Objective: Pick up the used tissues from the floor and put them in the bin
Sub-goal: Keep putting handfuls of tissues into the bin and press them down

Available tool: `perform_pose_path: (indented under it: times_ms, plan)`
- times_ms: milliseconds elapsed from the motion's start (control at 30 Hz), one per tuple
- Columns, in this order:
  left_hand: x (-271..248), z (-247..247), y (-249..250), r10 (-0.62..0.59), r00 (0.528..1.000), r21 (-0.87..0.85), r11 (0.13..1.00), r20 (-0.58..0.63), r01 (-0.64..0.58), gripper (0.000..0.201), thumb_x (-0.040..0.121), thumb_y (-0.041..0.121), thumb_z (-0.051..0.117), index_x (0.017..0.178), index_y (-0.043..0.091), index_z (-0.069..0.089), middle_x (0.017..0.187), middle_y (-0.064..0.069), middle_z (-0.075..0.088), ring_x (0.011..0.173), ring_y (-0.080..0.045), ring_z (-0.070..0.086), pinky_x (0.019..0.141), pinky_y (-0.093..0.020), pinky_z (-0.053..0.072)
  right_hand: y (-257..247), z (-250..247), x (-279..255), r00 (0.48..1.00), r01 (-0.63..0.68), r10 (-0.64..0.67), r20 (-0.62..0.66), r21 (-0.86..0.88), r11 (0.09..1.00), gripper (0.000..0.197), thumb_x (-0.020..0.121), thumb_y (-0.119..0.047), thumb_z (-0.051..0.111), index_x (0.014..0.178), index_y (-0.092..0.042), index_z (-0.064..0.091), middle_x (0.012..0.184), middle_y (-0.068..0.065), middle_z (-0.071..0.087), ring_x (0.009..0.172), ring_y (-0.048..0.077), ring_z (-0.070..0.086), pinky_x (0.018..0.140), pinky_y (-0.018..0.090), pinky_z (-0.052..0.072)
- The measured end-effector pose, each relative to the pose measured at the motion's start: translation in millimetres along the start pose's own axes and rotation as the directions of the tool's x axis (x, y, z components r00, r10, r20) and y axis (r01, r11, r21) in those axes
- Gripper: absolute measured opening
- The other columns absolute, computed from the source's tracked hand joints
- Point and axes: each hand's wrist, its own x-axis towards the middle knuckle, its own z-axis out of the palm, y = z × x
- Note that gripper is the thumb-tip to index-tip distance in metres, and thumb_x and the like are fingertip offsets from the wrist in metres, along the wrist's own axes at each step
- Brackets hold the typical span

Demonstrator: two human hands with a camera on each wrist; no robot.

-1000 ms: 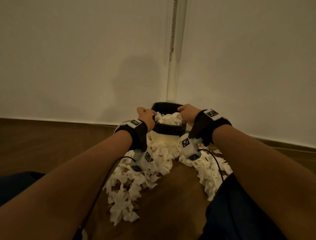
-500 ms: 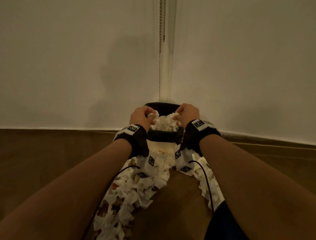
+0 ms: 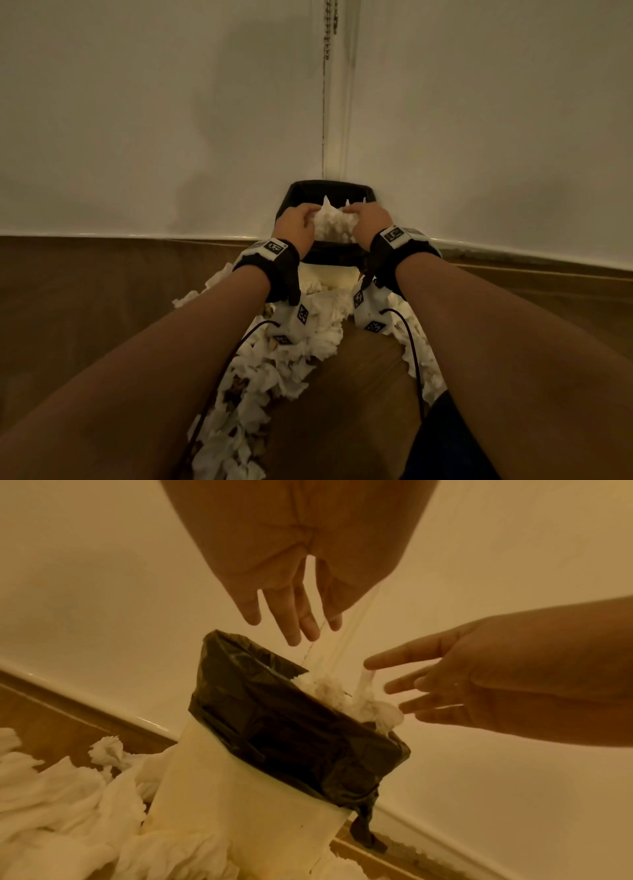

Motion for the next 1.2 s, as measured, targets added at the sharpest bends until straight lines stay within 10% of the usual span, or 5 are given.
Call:
perform_pose_path:
  times_ms: [133,367,667,833,1200]
  plan:
    - [-9.2,-15.4,-1.1,-0.003,0.995,-0.054,0.999,-0.101,-0.003,0.041,0.093,0.002,0.035,0.124,0.018,0.056,0.123,-0.010,0.057,0.112,-0.023,0.054,0.092,-0.027,0.041,-3.2,-7.9,-5.5,0.971,-0.065,0.073,-0.227,0.043,0.997,0.047,0.089,-0.002,0.041,0.114,-0.034,0.062,0.128,0.010,0.038,0.116,0.033,0.042,0.081,0.027,0.039]
    - [-45.6,-34.4,-23.4,-0.070,0.983,-0.065,0.996,-0.167,0.060,0.040,0.094,0.001,0.034,0.120,0.017,0.059,0.120,-0.012,0.057,0.109,-0.024,0.056,0.088,-0.025,0.042,-23.3,-19.4,-32.1,0.956,0.035,-0.007,-0.293,0.092,0.995,0.053,0.086,0.003,0.036,0.117,-0.030,0.063,0.125,0.011,0.040,0.117,0.032,0.036,0.082,0.026,0.037]
    - [-118.8,-46.1,-73.6,-0.243,0.970,-0.073,0.968,0.003,0.242,0.035,0.096,0.005,0.032,0.110,0.011,0.063,0.108,-0.012,0.065,0.093,-0.026,0.063,0.083,-0.032,0.050,-95.1,14.8,-78.3,0.985,0.168,-0.123,-0.117,0.571,0.804,0.032,0.095,-0.002,0.040,0.121,-0.009,0.056,0.105,0.017,0.068,0.086,0.020,0.062,0.088,0.029,0.051]
    - [-159.8,-48.7,-103.7,-0.398,0.915,-0.111,0.909,0.065,0.403,0.034,0.096,0.006,0.031,0.103,0.014,0.063,0.094,-0.005,0.064,0.078,-0.014,0.060,0.058,-0.022,0.050,-107.3,56.6,-98.0,0.994,-0.003,-0.073,0.081,0.693,0.721,0.027,0.098,-0.011,0.040,0.123,-0.006,0.051,0.068,0.005,0.065,0.052,0.013,0.058,0.047,0.020,0.045]
    - [-222.3,-50.5,-174.9,-0.548,0.808,0.126,0.836,0.214,0.534,0.022,0.092,0.012,0.051,0.109,0.013,0.065,0.112,-0.009,0.066,0.102,-0.022,0.059,0.077,-0.024,0.044,-59.2,211.7,-142.3,0.886,-0.265,0.067,0.459,0.382,0.885,0.024,0.095,-0.021,0.049,0.113,-0.011,0.061,0.108,0.009,0.067,0.096,0.027,0.063,0.086,0.037,0.053]
